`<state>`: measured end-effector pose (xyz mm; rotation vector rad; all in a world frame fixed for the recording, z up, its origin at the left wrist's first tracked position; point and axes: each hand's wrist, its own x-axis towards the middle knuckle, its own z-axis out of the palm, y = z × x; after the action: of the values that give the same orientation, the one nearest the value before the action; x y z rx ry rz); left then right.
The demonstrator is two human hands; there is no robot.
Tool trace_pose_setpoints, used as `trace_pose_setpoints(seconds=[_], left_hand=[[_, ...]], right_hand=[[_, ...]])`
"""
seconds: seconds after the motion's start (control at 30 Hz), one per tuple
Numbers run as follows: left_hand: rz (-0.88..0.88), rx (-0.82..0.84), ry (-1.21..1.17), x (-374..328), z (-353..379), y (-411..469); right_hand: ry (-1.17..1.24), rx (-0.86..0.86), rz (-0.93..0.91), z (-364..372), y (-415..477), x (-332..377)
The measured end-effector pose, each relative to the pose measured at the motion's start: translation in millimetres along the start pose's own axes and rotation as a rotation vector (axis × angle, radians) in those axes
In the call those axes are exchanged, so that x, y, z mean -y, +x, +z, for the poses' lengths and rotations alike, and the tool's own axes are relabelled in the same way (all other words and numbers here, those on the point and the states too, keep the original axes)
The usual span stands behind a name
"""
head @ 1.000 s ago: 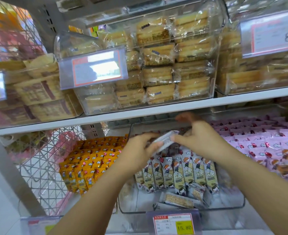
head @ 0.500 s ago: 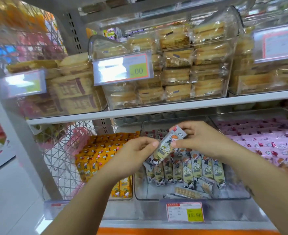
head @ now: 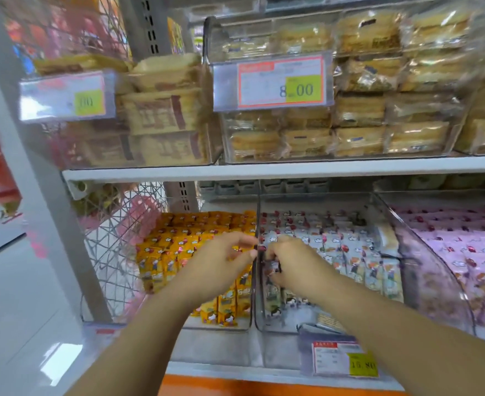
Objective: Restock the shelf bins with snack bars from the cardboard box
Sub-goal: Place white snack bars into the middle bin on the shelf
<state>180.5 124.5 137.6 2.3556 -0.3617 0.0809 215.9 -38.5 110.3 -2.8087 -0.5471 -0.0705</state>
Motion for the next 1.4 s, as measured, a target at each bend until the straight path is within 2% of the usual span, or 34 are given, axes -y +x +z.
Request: trace_pose_setpoints(seconds=[0.1,0.3,0.37,0.47,0.53,0.63,0.73,0.83,0.97,1.07,1.23,1.4], left_hand=[[-0.022,0.024,-0.04,1.8,-0.7,3.8],[-0.017,0.015,-0.027,-1.6,-0.7,3.9],[0.03,-0.078,0.051,-1.9,1.2,6.7],[0.174,-0.307,0.192,-11.0,6.8,11.3],[0.272,-0.35,0.211,-25.0,12.3,12.0],[0.346,-0.184,0.191,-47.8,27.8,12.6],[0.271,0.063,0.153,-62.6,49.7,15.1],[0.184,0.227,0.187,-64.2,67.8,19.6],[0.15,0.395,0.226,-59.5,89.2,30.0],[0.14,0.519,0.252,-59.7,107.1,33.1],[0.105,0.594,0.321,-61.2,122.5,39.3],[0.042,0.59,0.317,-54.7,125.2,45.5]], right_hand=[[-0.005,0.012,-0.019,-0.4,3.3,-1.4],[0.159,-0.029,0.014,-36.9,-27.4,-27.7],[0.119,0.06,0.037,-54.9,-45.9,-44.0],[0.013,0.231,0.083,-75.3,-73.4,-66.5],[-0.043,0.324,0.09,-80.8,-86.8,-73.6],[-0.13,0.452,0.081,-78.4,-95.1,-72.0],[-0.094,0.483,0.096,-70.8,-99.6,-70.8],[-0.062,0.437,0.127,-72.3,-102.7,-77.0],[-0.062,0.287,0.122,-103.9,-107.5,-80.0],[-0.109,0.264,0.149,-119.1,-112.9,-82.3],[-0.056,0.215,0.222,-117.6,-114.9,-93.2],[0.033,0.027,0.238,-118.6,-112.4,-108.1]])
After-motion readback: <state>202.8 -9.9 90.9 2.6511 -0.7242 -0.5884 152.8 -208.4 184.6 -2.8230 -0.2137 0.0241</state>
